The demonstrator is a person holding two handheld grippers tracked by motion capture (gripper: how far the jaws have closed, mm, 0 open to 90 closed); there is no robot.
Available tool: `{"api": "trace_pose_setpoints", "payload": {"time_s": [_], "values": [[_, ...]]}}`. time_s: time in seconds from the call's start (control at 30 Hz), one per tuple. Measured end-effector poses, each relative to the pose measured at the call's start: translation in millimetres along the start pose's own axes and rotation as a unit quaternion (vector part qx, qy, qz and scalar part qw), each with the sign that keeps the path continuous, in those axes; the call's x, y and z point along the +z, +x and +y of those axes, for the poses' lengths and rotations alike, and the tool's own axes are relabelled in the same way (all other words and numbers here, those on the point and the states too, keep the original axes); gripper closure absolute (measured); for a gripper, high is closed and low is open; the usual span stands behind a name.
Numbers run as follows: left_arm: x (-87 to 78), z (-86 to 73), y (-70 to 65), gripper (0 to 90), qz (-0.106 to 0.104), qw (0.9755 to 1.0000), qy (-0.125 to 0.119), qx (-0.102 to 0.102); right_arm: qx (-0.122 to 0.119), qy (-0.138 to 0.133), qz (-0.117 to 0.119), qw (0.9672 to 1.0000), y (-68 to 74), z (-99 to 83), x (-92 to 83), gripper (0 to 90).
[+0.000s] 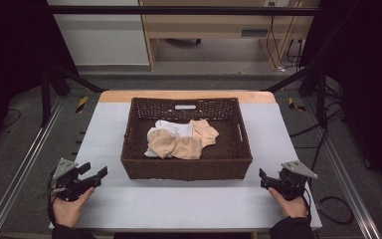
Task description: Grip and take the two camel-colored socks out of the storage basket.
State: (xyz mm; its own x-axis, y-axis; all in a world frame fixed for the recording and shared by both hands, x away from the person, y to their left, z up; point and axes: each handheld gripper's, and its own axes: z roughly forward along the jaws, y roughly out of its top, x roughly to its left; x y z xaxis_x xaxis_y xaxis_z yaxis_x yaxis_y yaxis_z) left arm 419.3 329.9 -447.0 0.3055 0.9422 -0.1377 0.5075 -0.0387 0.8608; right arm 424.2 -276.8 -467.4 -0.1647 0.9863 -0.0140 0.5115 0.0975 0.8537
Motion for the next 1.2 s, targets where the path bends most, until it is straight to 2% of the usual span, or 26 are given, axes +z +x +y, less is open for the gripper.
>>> {"api": "trace_pose_setpoints", "payload": {"time_s": [0.2,0.4,0.53,0.67,0.8,0.97,1.03,1.1,1.2], "values": [[-5.7,6.4,-4.5,30.8,-0.004,0.9999,-0.013,-0.001,-0.001,-0.007,-0.008,0.9999,-1.3,1.3,-2.4,3.8],[-10.0,16.0,-9.5,32.1,-0.015,0.9996,-0.024,-0.004,-0.001,0.0,-0.01,0.9999,-1.2,-0.1,-0.9,3.5],[-12.0,21.9,-15.1,32.2,-0.021,0.9993,-0.03,-0.001,-0.006,0.005,-0.018,0.9998,-0.8,-1.0,-0.7,4.0],[-14.0,27.0,-23.3,32.2,-0.028,0.999,-0.031,0.012,-0.008,0.004,-0.016,0.9998,-0.2,-1.0,-0.6,4.0],[-16.9,32.2,-26.5,32.3,-0.033,0.9986,-0.038,0.011,-0.008,0.005,-0.016,0.9998,0.4,-1.2,-0.9,4.1],[-24.8,50.0,-30.6,33.6,-0.042,0.9972,-0.061,0.011,-0.012,0.004,-0.016,0.9998,1.2,-1.4,-1.9,4.3],[-25.4,52.5,-31.5,34.4,-0.044,0.9969,-0.064,0.011,-0.012,0.003,-0.016,0.9998,1.4,-1.6,-2.2,4.3],[-26.1,63.2,-36.9,35.0,-0.046,0.9963,-0.07,0.018,-0.012,0.003,-0.016,0.9998,1.1,-1.6,-2.1,4.3],[-25.8,68.7,-41.2,36.0,-0.047,0.9959,-0.074,0.023,-0.011,0.003,-0.017,0.9998,0.9,-1.4,-2.1,4.2]]}}
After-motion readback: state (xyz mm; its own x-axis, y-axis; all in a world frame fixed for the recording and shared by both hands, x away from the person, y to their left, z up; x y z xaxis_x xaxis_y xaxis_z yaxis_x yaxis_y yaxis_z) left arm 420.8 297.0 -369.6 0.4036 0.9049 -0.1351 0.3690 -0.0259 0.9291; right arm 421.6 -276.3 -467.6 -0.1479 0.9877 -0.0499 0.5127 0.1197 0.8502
